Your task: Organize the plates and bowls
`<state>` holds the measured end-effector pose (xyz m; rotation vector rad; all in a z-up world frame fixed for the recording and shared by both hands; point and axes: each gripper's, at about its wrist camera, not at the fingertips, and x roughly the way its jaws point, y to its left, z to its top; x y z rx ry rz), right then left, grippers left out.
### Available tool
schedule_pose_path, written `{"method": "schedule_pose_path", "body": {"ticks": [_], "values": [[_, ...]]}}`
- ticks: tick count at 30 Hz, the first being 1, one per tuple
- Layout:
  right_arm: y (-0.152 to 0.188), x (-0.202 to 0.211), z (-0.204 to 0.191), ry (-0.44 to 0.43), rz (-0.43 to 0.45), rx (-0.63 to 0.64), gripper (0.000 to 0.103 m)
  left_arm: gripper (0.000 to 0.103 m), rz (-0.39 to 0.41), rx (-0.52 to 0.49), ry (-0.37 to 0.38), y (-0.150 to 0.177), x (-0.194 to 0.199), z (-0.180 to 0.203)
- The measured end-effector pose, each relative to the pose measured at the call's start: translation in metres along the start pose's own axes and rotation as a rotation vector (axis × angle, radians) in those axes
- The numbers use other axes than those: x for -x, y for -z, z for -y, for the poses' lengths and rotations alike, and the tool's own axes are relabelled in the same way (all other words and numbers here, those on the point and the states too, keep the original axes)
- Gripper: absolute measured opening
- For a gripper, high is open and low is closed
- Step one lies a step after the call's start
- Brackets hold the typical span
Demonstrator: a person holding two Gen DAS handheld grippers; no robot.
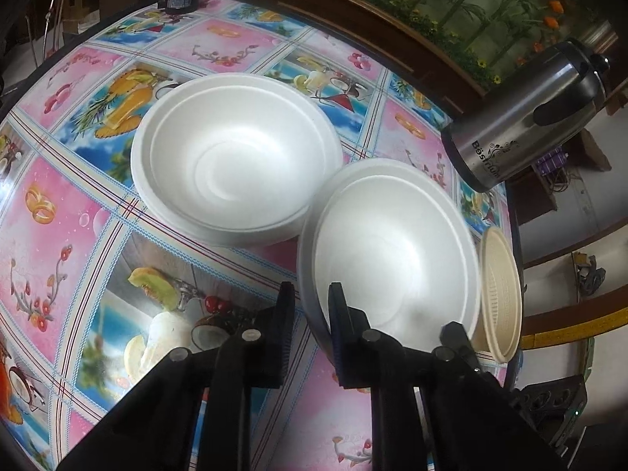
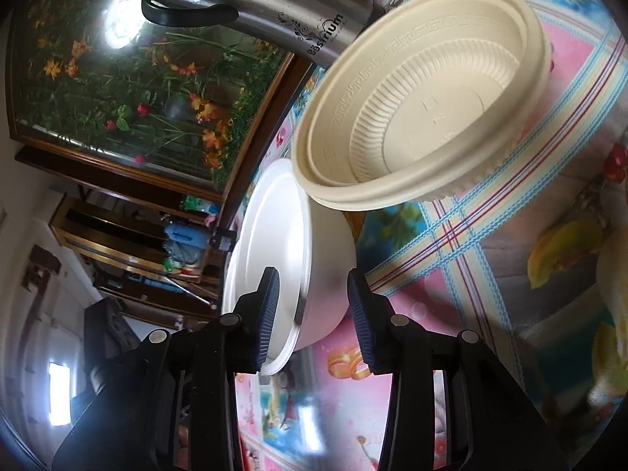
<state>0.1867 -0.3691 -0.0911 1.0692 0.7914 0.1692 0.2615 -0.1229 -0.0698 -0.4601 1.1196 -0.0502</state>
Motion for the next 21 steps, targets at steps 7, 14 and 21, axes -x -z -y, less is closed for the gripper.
{"method": "schedule_pose_path", "body": {"ticks": [7, 14, 21], "values": [[0.0, 0.002, -0.002, 0.031, -0.005, 0.015, 0.017, 0.012, 0.006, -0.023, 0.005, 0.007, 0.005, 0.0], [-0.001, 0.007, -0.003, 0.045, -0.036, -0.012, 0.014, 0.012, -0.01, -0.016, 0.014, 0.018, 0.008, -0.008], [0.009, 0.021, -0.017, 0.045, -0.049, 0.015, 0.014, 0.012, 0.009, -0.038, 0.029, 0.029, 0.026, -0.014]]}}
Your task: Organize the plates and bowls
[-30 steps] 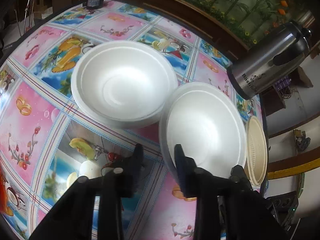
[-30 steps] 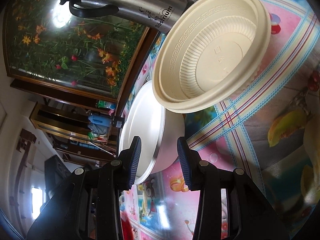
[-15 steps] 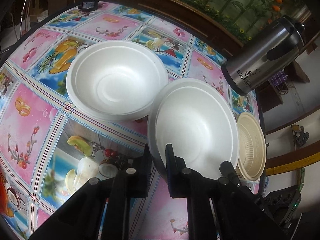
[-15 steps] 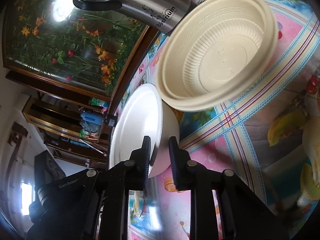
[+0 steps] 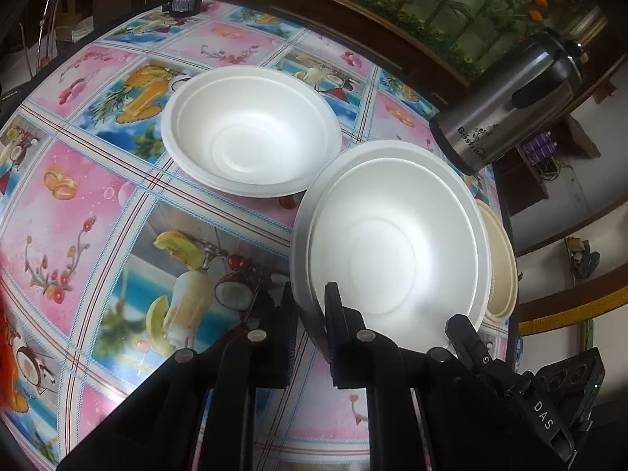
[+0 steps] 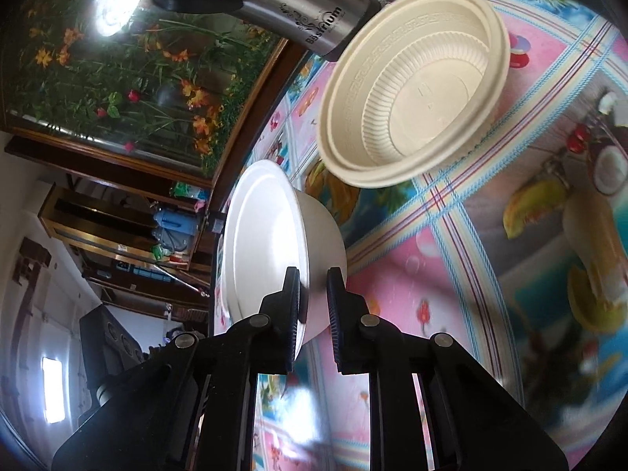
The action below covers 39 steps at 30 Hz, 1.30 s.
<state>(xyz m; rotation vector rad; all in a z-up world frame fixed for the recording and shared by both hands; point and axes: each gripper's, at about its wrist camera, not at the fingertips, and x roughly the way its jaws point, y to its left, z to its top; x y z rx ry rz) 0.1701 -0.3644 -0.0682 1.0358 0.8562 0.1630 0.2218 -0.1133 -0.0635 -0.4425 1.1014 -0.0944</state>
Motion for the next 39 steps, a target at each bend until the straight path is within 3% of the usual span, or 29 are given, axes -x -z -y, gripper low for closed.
{"method": "schedule_pose_path", "body": {"ticks": [13, 21, 27, 32, 33, 35, 39], "values": [[0.042, -0.001, -0.013, 0.013, 0.001, 0.133, 0.014, 0.012, 0.015, -0.002, 0.054, 0.024, 0.033, -0.037], [0.054, 0.006, -0.023, 0.002, 0.028, 0.182, 0.013, 0.012, 0.044, -0.02, 0.039, 0.039, 0.051, -0.061], [0.072, -0.001, -0.037, 0.023, 0.009, 0.239, 0.014, 0.011, 0.051, -0.022, 0.022, 0.046, 0.059, -0.082], [0.078, -0.006, -0.036, 0.036, -0.038, 0.213, 0.014, 0.011, 0.026, -0.009, 0.033, 0.05, 0.067, -0.1], [0.078, -0.005, -0.037, 0.047, -0.032, 0.217, 0.02, 0.011, 0.023, -0.009, 0.038, 0.052, 0.069, -0.102], [0.076, -0.005, -0.039, 0.051, -0.03, 0.225, 0.044, 0.011, 0.023, -0.015, 0.042, 0.053, 0.073, -0.102], [0.08, -0.009, -0.043, 0.039, -0.038, 0.25, 0.046, 0.011, 0.023, -0.022, 0.044, 0.054, 0.075, -0.103]]}}
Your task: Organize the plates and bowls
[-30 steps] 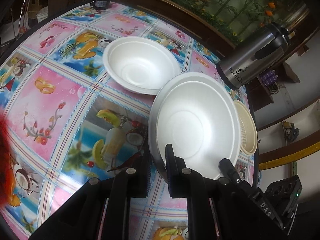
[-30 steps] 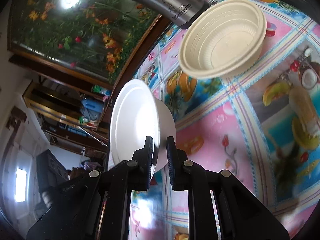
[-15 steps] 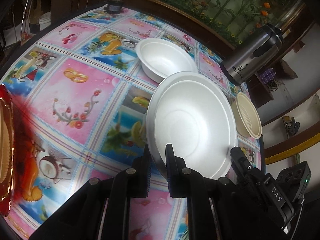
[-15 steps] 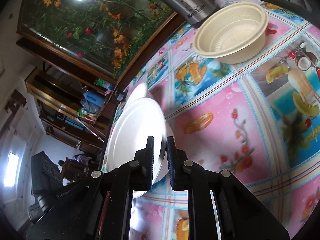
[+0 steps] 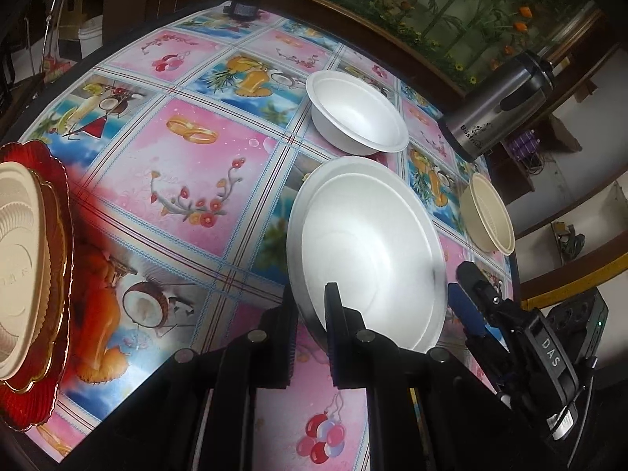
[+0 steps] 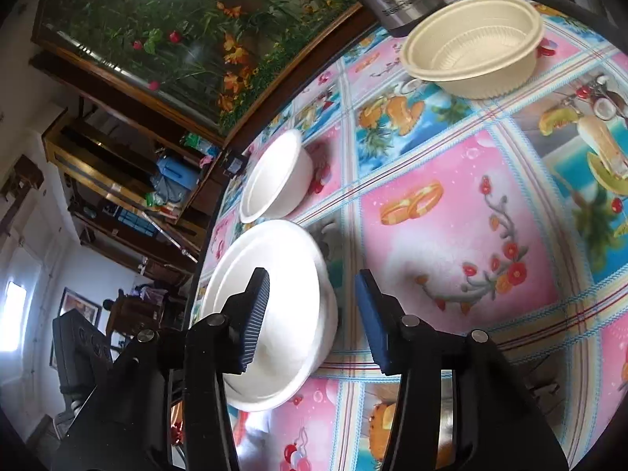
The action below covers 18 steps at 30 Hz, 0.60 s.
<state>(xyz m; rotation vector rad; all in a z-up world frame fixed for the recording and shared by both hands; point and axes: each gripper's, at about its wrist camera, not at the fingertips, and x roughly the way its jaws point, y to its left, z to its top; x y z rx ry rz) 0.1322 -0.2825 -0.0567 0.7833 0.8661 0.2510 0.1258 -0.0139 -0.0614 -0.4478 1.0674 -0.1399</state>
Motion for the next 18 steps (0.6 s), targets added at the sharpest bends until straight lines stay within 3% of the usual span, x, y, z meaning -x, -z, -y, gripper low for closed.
{"method": "schedule_pose_path", "body": {"ticks": [6, 8, 11, 13, 18], "values": [[0.006, -0.016, -0.009, 0.045, -0.018, 0.067, 0.046, 0.011, -0.031, 0.006, 0.007, 0.003, -0.009, -0.005], [0.009, -0.025, -0.011, 0.087, -0.043, 0.11, 0.027, 0.012, -0.042, 0.009, 0.008, 0.003, -0.012, -0.007], [0.013, -0.028, -0.014, 0.134, -0.03, 0.146, 0.013, 0.011, -0.053, 0.012, 0.023, 0.005, -0.013, -0.008], [0.014, -0.021, -0.02, 0.147, 0.013, 0.168, 0.007, 0.011, -0.052, 0.005, 0.019, 0.005, -0.012, -0.008], [0.018, -0.014, -0.029, 0.099, 0.034, 0.164, 0.007, 0.011, -0.021, -0.004, 0.016, 0.004, 0.001, -0.011]]}}
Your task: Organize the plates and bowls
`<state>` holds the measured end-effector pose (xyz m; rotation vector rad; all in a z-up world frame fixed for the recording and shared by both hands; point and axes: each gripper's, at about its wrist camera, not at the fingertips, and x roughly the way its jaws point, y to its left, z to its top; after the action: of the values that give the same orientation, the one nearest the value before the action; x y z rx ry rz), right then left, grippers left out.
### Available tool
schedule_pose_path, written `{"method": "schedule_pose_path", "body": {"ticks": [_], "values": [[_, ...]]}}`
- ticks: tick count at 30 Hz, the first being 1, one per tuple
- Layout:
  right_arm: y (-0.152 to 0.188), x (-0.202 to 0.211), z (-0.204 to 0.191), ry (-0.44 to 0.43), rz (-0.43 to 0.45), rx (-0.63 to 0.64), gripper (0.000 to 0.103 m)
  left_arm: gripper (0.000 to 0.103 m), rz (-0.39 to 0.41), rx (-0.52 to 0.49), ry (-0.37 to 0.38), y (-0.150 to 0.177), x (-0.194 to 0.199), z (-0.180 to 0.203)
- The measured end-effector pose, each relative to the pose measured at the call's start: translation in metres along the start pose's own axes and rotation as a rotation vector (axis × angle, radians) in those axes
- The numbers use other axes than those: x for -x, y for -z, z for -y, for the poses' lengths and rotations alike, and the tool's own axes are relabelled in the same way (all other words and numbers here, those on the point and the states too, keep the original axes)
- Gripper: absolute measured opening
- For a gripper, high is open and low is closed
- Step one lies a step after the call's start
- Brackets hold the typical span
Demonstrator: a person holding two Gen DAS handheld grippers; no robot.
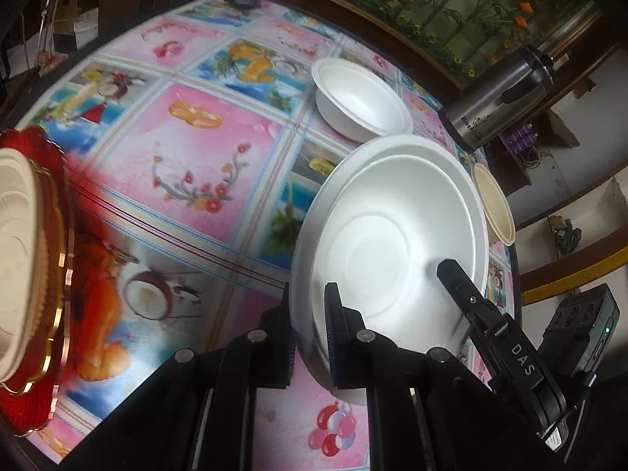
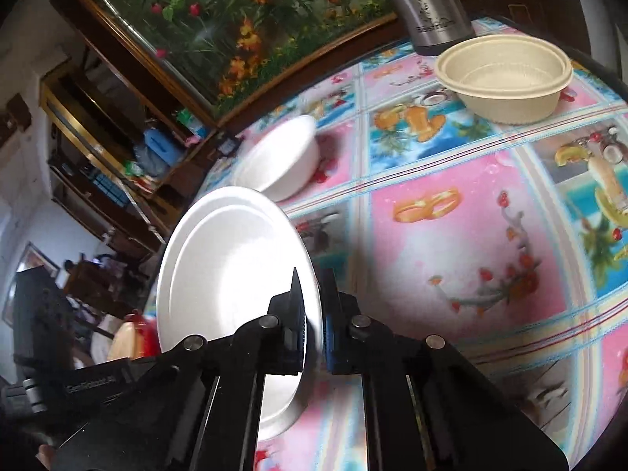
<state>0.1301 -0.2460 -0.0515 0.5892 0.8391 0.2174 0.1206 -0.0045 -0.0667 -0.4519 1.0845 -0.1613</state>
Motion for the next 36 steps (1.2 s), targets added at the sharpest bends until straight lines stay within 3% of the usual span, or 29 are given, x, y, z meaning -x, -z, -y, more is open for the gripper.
{"method": "schedule_pose_path", "body": {"ticks": [8, 15, 21, 30, 36], "values": [[0.007, -0.003, -0.027, -0.144, -0.065, -0.059, 0.007, 0.011, 0.137, -0.027, -0.026, 0.0, 0.063, -0.016], [0.012, -0.011, -0.089, -0.25, -0.124, 0.009, 0.007, 0.012, 0.216, 0.01, -0.062, 0.007, 0.111, -0.06], [0.035, -0.046, -0.146, -0.313, -0.226, 0.063, 0.007, 0.015, 0.251, 0.074, -0.13, 0.014, 0.138, -0.107], [0.076, -0.089, -0.199, -0.308, -0.318, 0.14, 0.007, 0.014, 0.23, 0.101, -0.27, 0.017, 0.142, -0.159], [0.091, -0.101, -0.207, -0.259, -0.324, 0.181, 0.007, 0.015, 0.213, 0.111, -0.297, 0.016, 0.136, -0.174]]}}
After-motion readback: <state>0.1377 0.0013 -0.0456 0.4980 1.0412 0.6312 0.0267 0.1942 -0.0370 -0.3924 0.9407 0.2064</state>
